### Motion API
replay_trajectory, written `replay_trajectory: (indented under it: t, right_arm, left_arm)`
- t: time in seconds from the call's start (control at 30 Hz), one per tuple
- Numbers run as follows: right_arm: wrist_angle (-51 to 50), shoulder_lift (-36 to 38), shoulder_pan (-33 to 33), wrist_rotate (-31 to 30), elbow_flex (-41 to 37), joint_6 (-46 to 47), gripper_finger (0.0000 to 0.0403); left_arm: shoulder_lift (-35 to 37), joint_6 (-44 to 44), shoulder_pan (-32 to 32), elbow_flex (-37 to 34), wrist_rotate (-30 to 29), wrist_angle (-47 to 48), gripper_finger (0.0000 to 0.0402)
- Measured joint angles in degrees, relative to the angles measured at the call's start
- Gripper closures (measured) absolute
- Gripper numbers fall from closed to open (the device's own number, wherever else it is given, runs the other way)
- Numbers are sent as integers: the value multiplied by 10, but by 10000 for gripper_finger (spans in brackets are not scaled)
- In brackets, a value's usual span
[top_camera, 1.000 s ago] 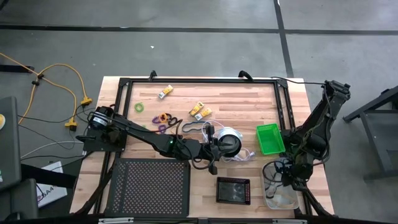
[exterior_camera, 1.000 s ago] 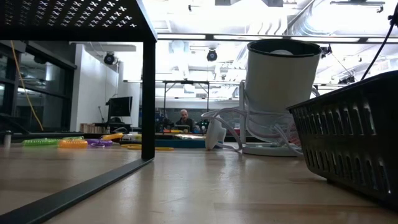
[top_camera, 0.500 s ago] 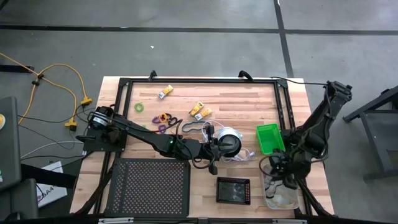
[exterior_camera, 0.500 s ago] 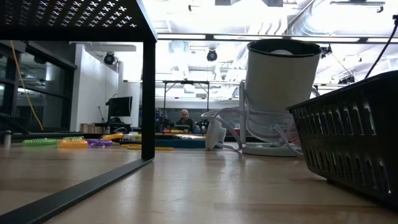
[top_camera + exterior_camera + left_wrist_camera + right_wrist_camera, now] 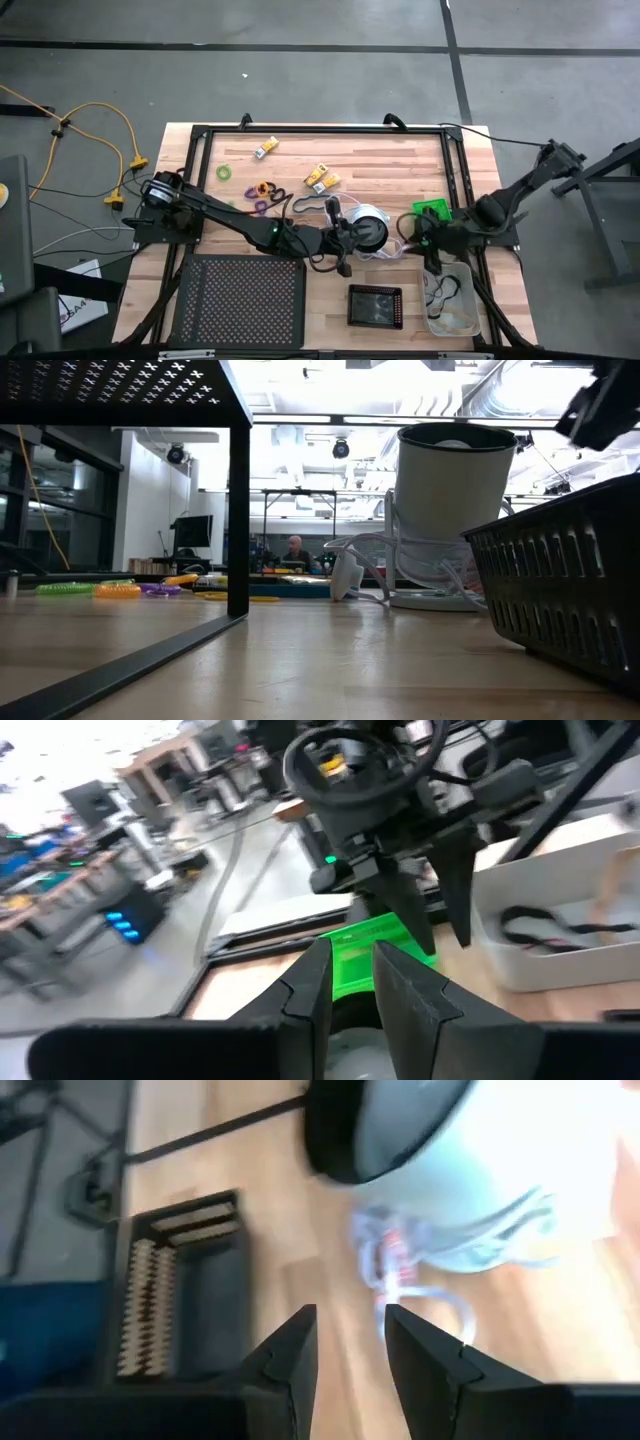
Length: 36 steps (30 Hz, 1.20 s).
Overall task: Pick & Place Office Desk Supplies
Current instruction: Put the blue rubberband into the gray bin
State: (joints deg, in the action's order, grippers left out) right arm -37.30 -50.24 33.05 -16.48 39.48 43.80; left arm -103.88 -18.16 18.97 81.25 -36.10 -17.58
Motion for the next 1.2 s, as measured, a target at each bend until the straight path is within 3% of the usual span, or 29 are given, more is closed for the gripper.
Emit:
replay_trajectory:
  t: [0.13, 0.4, 0.87, 1.2]
  right_arm:
    - [-2, 3, -61, 0, 0, -11, 296]
    - [-7, 2, -133, 3, 0, -57, 297]
    - [-6, 2, -144, 4, 0, -66, 298]
    - [-5, 2, -144, 5, 0, -66, 298]
  left_arm:
    - [0, -3, 9, 0, -31, 0, 332]
    - [0, -1, 20, 0, -31, 11, 332]
    - [10, 13, 20, 0, -36, 39, 332]
    - [57, 50, 1, 0, -45, 176, 332]
